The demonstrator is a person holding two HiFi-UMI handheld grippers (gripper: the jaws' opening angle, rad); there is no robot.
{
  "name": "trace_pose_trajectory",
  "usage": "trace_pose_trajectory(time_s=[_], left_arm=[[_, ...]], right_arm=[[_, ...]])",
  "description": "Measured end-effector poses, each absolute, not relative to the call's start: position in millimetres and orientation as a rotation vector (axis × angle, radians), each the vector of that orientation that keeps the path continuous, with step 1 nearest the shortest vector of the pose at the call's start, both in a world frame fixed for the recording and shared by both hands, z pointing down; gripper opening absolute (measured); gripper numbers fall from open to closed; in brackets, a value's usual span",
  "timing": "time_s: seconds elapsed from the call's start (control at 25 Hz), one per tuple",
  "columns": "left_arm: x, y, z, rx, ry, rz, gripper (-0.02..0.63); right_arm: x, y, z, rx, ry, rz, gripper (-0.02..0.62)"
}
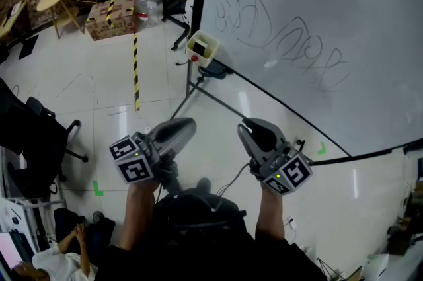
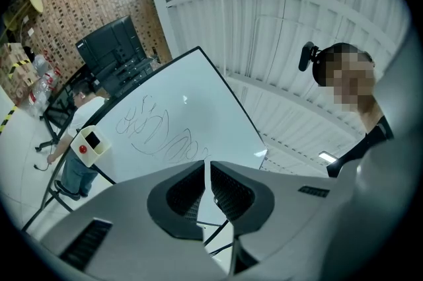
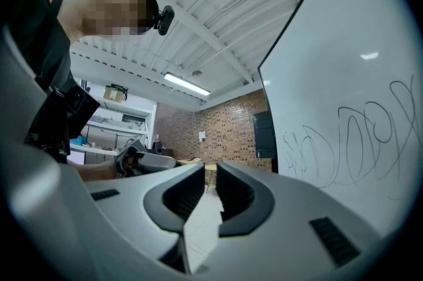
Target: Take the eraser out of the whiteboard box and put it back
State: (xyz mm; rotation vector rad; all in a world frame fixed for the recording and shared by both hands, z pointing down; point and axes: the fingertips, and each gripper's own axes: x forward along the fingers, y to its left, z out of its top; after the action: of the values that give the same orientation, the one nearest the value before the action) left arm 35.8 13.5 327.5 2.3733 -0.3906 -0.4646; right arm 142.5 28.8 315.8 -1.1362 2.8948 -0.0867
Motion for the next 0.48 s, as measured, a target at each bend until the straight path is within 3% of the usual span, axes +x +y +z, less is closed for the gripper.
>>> trace_pose_trajectory(time_s=[0.48], left_arm=[[36.0, 17.6, 332.3, 2.355, -0.408, -0.466, 0.015]], right_arm=[[149.1, 34.0, 322.2, -1.144, 2.891, -0.103, 0.072]])
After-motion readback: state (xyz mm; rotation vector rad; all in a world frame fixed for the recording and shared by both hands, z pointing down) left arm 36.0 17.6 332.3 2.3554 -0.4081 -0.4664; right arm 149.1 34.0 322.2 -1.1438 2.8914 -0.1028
